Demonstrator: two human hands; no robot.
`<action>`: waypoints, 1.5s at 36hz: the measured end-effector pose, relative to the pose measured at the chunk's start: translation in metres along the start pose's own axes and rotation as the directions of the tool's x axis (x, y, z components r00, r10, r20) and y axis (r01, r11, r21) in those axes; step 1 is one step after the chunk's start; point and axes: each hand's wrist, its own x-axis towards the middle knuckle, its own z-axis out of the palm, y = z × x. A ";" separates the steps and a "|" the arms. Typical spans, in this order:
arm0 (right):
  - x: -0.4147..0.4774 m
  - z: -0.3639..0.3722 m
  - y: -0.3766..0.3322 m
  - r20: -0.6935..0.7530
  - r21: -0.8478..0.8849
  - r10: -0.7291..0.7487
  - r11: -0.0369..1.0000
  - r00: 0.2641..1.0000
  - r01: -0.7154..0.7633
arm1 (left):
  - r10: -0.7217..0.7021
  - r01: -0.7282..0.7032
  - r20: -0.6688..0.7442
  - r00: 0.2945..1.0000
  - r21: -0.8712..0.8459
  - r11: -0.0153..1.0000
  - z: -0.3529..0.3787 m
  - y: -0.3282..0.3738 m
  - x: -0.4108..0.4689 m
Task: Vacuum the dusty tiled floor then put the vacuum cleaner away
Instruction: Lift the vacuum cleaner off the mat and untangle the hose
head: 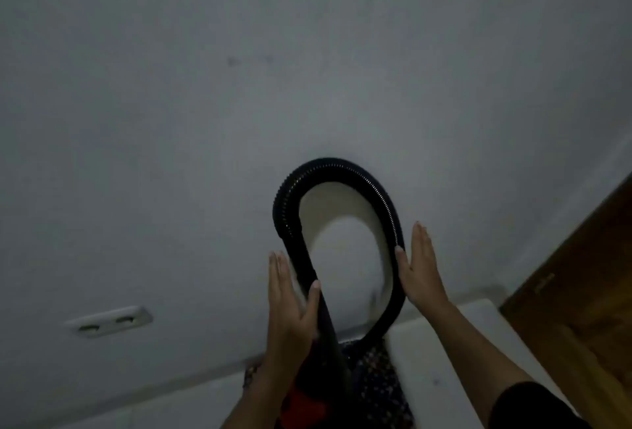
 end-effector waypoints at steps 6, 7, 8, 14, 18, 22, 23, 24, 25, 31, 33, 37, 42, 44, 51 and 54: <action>0.033 0.050 0.051 -0.065 0.101 -0.024 0.994 0.998 0.030 | 0.142 -0.151 -0.118 0.983 -0.079 0.985 0.049 -0.046 0.006; 0.038 0.057 0.059 -0.088 0.119 -0.053 0.991 0.995 0.063 | 0.158 -0.173 -0.135 0.978 -0.109 0.979 0.056 -0.055 0.008; 0.041 0.066 0.067 -0.112 0.140 -0.091 0.984 0.990 0.106 | 0.185 -0.204 -0.149 0.971 -0.124 0.971 0.063 -0.064 0.010; 0.051 0.108 0.102 -0.347 0.161 -0.255 0.932 0.903 0.325 | 0.359 -0.398 -0.207 0.910 -0.194 0.896 0.100 -0.106 0.018; 0.053 0.127 0.125 -0.421 0.154 -0.355 0.879 0.835 0.451 | 0.478 -0.520 -0.226 0.849 -0.193 0.832 0.112 -0.120 0.022; 0.042 0.145 0.138 -0.367 0.174 -0.493 0.796 0.789 0.579 | 0.546 -0.583 -0.212 0.811 -0.199 0.788 0.112 -0.129 0.018; 0.038 0.150 0.139 -0.354 0.168 -0.524 0.780 0.775 0.604 | 0.555 -0.589 -0.203 0.807 -0.199 0.783 0.110 -0.130 0.016; 0.032 0.155 0.139 -0.343 0.150 -0.558 0.761 0.756 0.631 | 0.558 -0.590 -0.196 0.806 -0.202 0.782 0.107 -0.133 0.014; 0.026 0.160 0.137 -0.337 0.131 -0.589 0.743 0.735 0.656 | 0.557 -0.588 -0.192 0.808 -0.207 0.781 0.103 -0.135 0.013; -0.030 0.198 0.118 -0.256 0.256 -0.590 0.723 0.766 0.642 | 0.558 -0.572 -0.125 0.820 -0.176 0.801 0.081 -0.132 0.002; -0.052 0.209 0.111 -0.187 0.361 -0.581 0.709 0.792 0.605 | 0.537 -0.538 -0.059 0.842 -0.177 0.824 0.077 -0.124 -0.005; -0.076 0.220 0.102 -0.184 0.246 -0.608 0.733 0.773 0.635 | 0.521 -0.511 -0.005 0.854 -0.201 0.836 0.063 -0.115 -0.017; -0.083 0.229 0.099 -0.238 0.229 -0.635 0.698 0.735 0.678 | 0.527 -0.516 -0.005 0.850 -0.211 0.830 0.049 -0.107 -0.035; -0.085 0.233 0.096 -0.252 0.219 -0.625 0.707 0.739 0.672 | 0.503 -0.494 -0.016 0.864 -0.215 0.842 0.042 -0.104 -0.036; -0.085 0.253 0.091 -0.215 0.199 -0.636 0.714 0.741 0.671 | 0.439 -0.449 -0.097 0.893 -0.141 0.882 0.007 -0.103 -0.024; -0.086 0.260 0.086 -0.210 0.152 -0.657 0.709 0.724 0.688 | 0.440 -0.453 -0.119 0.890 -0.113 0.885 -0.001 -0.115 -0.025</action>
